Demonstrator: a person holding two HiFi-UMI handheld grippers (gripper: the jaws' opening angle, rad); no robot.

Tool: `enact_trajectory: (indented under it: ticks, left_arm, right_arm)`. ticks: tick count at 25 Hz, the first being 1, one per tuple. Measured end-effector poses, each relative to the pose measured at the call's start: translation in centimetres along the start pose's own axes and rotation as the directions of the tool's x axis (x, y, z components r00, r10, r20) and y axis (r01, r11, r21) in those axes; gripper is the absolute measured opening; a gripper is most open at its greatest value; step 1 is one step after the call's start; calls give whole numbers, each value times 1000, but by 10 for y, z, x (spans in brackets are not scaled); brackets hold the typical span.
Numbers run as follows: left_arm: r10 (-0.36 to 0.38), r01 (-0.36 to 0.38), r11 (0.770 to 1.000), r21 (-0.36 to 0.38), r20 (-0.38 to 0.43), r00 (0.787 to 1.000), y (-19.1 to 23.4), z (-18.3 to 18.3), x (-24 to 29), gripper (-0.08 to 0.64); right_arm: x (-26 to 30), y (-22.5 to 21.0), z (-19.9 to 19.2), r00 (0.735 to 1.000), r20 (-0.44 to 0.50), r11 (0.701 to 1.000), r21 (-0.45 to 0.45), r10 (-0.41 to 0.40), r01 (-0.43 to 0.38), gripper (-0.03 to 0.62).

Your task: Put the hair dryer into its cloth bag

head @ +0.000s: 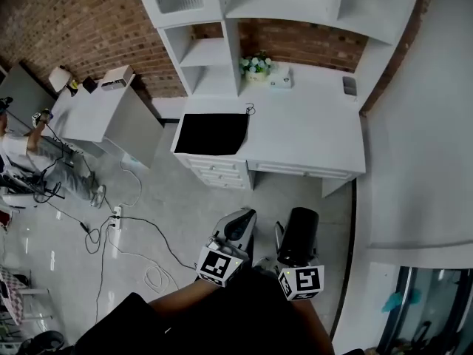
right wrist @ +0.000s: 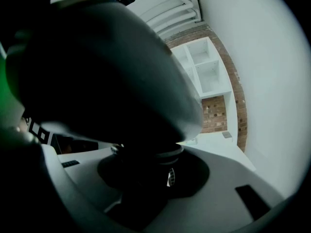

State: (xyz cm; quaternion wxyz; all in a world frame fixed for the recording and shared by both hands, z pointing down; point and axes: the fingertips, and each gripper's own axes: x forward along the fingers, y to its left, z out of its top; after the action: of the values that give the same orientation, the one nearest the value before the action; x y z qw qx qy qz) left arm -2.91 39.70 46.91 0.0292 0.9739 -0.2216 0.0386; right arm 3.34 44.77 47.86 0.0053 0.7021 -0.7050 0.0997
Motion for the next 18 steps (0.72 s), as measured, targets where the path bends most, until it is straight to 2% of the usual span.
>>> enact_trajectory:
  ticks: [4, 9, 12, 18]
  left_arm:
    - [-28, 28, 999, -26, -24, 999, 12, -14, 25, 17]
    - [-16, 12, 998, -59, -60, 998, 52, -29, 64, 17]
    - [-4, 1, 999, -48, -69, 998, 90, -29, 88, 17]
    - [37, -45, 993, -108, -74, 997, 176, -28, 130, 18]
  right_arm:
    - [13, -20, -3, 999, -41, 1000, -3, -30, 30, 167]
    - [53, -46, -7, 995, -85, 998, 19, -59, 60, 167]
    - [90, -52, 3, 995, -89, 999, 16, -46, 47, 167]
    - [175, -48, 20, 990, -134, 997, -58, 44, -52, 167]
